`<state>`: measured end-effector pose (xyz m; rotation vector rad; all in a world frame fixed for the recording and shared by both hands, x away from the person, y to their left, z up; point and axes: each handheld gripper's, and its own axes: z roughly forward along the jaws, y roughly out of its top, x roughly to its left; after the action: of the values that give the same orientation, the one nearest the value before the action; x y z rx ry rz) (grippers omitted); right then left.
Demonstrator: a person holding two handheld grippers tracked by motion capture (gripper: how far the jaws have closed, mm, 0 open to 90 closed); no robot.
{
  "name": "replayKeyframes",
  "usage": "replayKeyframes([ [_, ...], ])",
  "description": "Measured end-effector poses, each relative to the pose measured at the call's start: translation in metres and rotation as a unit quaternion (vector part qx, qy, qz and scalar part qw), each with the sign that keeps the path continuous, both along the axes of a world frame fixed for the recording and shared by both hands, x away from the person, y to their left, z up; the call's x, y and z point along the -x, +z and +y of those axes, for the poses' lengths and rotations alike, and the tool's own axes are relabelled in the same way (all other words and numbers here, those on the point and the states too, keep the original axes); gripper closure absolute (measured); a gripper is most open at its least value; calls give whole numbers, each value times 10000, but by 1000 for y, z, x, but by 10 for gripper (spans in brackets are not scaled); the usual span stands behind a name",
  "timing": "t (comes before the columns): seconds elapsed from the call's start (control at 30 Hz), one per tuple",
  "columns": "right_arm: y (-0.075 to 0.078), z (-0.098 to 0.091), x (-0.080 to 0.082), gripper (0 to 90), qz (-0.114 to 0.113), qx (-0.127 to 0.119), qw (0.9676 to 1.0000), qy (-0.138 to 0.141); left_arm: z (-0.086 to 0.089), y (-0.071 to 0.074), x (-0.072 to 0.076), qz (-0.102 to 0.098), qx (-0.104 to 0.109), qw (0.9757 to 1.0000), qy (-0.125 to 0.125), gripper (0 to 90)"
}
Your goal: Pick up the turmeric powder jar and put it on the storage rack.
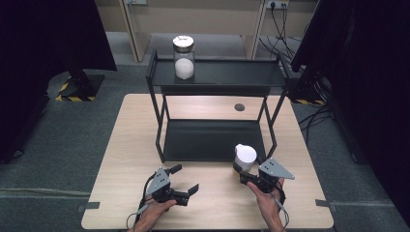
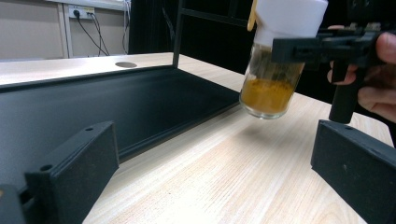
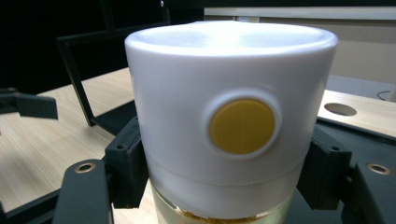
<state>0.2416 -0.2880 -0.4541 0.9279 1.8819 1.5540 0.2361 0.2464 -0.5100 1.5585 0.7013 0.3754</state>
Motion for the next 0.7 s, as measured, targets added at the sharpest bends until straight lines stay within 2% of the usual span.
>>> replayKeyframes([
  [0.3, 26, 0, -3, 308, -179, -118, 9998, 19, 0, 0, 0, 5, -4, 10000, 31, 2],
  [0.53, 57, 1, -8, 308, -286, -54, 9995, 120, 1, 0, 0, 0, 5, 10000, 43, 2],
  [0.7, 80, 2, -16, 309, -254, -51, 9993, 262, 0, 0, 0, 8, -5, 10000, 43, 2],
])
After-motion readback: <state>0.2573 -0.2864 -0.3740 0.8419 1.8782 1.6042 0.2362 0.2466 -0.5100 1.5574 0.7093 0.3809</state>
